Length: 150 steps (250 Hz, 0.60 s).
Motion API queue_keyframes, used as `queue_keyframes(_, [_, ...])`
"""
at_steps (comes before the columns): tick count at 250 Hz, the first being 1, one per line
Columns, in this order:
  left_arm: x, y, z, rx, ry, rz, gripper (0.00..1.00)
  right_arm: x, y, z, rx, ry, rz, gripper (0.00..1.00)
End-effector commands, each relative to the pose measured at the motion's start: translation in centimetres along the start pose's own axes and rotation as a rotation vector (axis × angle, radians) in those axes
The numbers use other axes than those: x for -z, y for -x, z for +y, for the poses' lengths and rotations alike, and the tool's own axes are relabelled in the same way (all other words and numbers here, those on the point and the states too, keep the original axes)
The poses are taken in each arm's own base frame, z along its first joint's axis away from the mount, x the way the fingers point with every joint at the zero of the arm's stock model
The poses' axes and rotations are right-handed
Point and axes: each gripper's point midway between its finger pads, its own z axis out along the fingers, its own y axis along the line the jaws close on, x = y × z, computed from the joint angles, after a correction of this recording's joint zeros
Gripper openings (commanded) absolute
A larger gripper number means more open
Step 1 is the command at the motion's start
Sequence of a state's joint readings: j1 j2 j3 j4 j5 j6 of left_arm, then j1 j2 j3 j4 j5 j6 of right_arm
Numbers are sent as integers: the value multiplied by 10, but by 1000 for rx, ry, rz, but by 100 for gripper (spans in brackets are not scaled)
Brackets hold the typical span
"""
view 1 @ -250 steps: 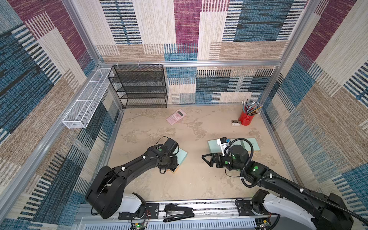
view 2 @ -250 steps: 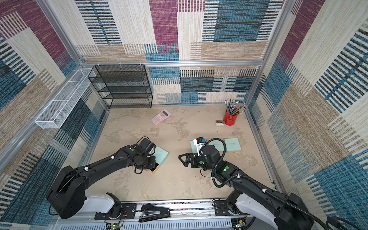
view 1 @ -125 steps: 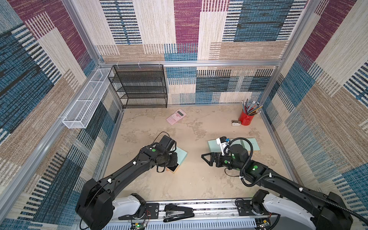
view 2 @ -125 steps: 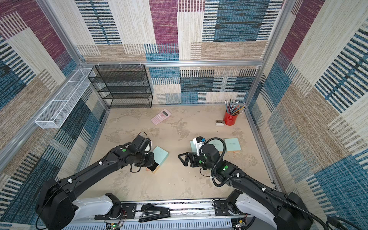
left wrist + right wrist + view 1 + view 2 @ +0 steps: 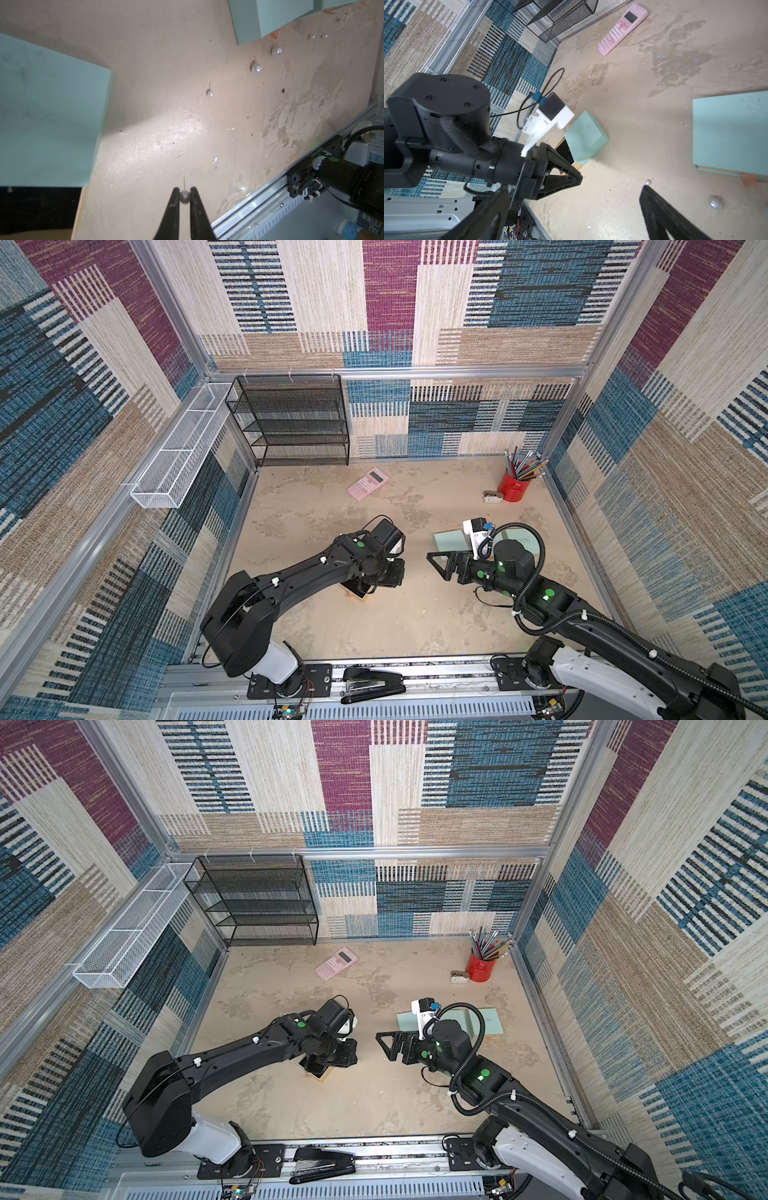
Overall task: Take out the earrings from the drawer-style jewelry box
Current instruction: Place the earring at the center of the board.
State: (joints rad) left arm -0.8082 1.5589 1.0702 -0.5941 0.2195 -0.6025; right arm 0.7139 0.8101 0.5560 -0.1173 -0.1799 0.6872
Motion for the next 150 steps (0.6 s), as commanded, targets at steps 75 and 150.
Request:
queue_keyframes(75, [-43,11,-20,-5,-19,52,10,32,19,-9,-12,-70,-136,99])
queue_keyframes(150, [-66,19,-16,-1,15,70,10,36,12,-18,-22,-103,-125,99])
